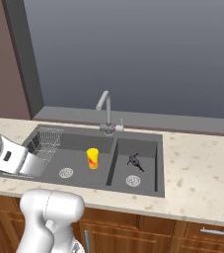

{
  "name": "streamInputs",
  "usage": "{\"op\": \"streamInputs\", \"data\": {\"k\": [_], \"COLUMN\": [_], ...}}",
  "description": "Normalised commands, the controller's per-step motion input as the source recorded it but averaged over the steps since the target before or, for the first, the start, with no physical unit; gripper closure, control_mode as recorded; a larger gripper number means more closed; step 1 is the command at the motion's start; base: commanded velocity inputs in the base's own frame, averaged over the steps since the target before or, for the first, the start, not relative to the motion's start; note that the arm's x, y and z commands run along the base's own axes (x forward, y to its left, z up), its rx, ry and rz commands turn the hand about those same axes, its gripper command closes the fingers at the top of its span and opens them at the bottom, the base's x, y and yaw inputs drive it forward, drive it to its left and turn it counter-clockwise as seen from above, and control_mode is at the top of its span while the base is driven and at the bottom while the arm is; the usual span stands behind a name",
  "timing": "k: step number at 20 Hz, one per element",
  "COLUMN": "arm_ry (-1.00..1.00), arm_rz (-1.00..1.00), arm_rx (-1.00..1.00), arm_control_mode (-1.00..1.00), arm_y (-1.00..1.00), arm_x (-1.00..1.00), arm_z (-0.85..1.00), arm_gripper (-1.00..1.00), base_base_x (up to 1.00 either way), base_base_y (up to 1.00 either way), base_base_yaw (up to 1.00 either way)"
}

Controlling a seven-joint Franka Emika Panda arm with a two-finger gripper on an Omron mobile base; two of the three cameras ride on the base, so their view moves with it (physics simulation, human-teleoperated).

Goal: Pick the teapot and cup and place them in the sink. Then turn on the water.

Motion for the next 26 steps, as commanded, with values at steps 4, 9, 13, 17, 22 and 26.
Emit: {"op": "streamInputs", "data": {"k": [4, 9, 13, 17, 22, 26], "arm_ry": [-0.01, 0.0, 0.0, 0.0, 0.0, 0.0], "arm_rz": [0.08, 0.0, 0.0, 0.0, 0.0, 0.0], "arm_rx": [0.0, 0.0, 0.0, 0.0, 0.0, 0.0], "arm_control_mode": [1.0, 1.0, 1.0, 1.0, 1.0, 1.0], "arm_y": [-0.02, 0.0, 0.0, 0.0, 0.0, 0.0], "arm_x": [-0.06, 0.0, 0.0, 0.0, 0.0, 0.0], "arm_z": [0.0, 0.0, 0.0, 0.0, 0.0, 0.0], "arm_gripper": [-1.0, -1.0, -1.0, -1.0, -1.0, -1.0], "base_base_x": [0.0, 0.0, 0.0, -0.48, -1.0, -1.0], "base_base_y": [0.0, 0.0, 0.0, -0.02, 0.0, 0.0], "base_base_yaw": [0.07, 0.0, 0.0, 0.0, 0.12, 0.19]}}
